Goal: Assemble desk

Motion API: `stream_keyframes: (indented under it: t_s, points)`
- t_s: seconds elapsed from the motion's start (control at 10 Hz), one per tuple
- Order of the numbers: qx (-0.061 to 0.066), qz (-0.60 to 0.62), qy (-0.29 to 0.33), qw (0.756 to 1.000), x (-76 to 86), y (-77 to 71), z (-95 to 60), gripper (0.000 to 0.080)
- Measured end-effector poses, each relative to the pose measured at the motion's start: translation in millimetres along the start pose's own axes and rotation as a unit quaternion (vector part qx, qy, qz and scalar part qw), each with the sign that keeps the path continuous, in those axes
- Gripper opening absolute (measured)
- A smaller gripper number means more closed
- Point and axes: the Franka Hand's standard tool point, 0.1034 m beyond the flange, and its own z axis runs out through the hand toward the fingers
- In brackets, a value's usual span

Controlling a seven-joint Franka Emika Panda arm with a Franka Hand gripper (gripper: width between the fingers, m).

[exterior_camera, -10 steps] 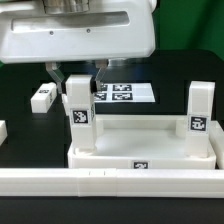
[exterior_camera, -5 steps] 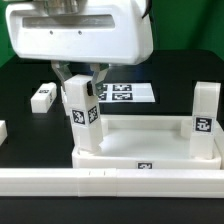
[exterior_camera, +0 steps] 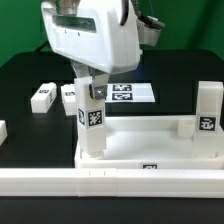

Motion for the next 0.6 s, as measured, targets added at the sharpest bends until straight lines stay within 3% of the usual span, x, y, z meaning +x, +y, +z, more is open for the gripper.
stream_keyframes:
  t_s: [0.1,0.2,0.3,0.5,0.6]
  points:
    - [0.001,0.031,-0.001,1.000,-0.2,-0.2,0.0,0.0290]
    - [0.001,0.021,-0.001,1.000,-0.6,-0.3,0.3,0.0388]
    - [0.001,-0.003,-0.002,1.000,-0.5,0.0,0.4,0.0388]
    - [-0.004,-0.082,0.001,0.997,1.6,0.3,-0.3,0.0623]
    - [-0.008,-0.137,0.005,0.990,1.4,-1.1,-1.1,0.0623]
